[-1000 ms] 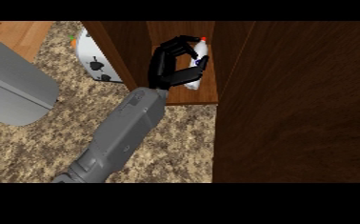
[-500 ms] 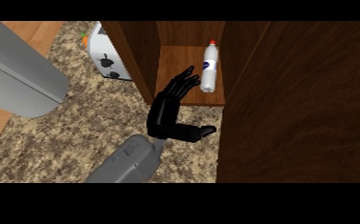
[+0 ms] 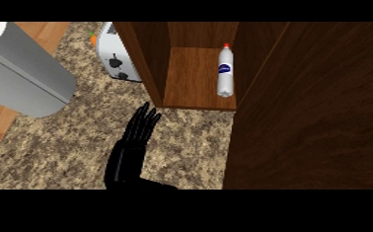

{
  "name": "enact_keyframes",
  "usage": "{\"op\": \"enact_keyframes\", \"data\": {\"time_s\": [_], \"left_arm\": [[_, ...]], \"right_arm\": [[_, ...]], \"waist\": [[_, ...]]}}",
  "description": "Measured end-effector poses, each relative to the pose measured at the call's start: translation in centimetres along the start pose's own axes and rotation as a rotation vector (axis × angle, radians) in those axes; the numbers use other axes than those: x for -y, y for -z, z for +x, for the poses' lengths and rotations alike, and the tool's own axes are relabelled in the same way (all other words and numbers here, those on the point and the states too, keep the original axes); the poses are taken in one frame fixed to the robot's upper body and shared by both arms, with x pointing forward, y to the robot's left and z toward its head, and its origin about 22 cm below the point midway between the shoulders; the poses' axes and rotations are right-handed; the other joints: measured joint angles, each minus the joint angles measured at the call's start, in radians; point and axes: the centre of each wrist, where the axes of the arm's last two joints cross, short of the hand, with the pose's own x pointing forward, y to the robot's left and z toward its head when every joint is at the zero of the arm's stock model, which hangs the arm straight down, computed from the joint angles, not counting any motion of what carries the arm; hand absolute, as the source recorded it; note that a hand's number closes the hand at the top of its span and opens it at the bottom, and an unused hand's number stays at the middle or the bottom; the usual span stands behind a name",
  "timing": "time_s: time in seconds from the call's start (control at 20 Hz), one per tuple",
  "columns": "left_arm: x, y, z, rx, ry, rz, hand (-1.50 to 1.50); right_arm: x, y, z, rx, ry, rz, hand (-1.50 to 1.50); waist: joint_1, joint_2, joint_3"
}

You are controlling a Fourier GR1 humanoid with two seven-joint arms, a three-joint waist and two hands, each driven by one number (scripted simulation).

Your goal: Pick up the bottled water, place it into the cabinet and close the cabinet

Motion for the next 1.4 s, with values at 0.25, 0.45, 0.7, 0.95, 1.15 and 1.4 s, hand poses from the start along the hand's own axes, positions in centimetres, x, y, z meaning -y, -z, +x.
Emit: {"op": "enact_keyframes", "data": {"time_s": [0.25,0.45,0.7,0.95,1.15,1.4], "left_arm": [[-2.7,-3.1,2.0,0.016,0.015,-0.017,-1.50],[-5.1,-5.1,4.1,0.034,0.037,-0.021,-1.50],[-8.0,-7.4,6.9,0.062,0.057,-0.021,-1.50],[-10.2,-9.4,9.1,0.061,0.054,-0.040,-1.50],[-11.8,-9.9,10.6,0.065,0.061,-0.063,-1.50],[-13.1,-10.5,11.8,0.049,0.062,-0.092,-1.50]], "right_arm": [[0.8,0.6,0.2,-0.012,-0.009,0.185,1.50],[1.0,1.3,0.3,-0.011,-0.024,0.269,1.50],[0.6,2.4,0.2,-0.002,-0.029,0.289,1.50],[-0.2,3.6,0.1,-0.005,-0.018,0.295,1.50],[-0.2,5.0,0.1,0.005,-0.048,0.346,1.50],[0.2,7.2,0.3,0.044,-0.120,0.443,1.50]], "waist": [[0.009,-0.002,-0.003],[0.014,-0.001,-0.005],[0.026,0.007,-0.006],[0.041,0.017,-0.007],[0.062,0.027,-0.008],[0.093,0.031,-0.012]]}}
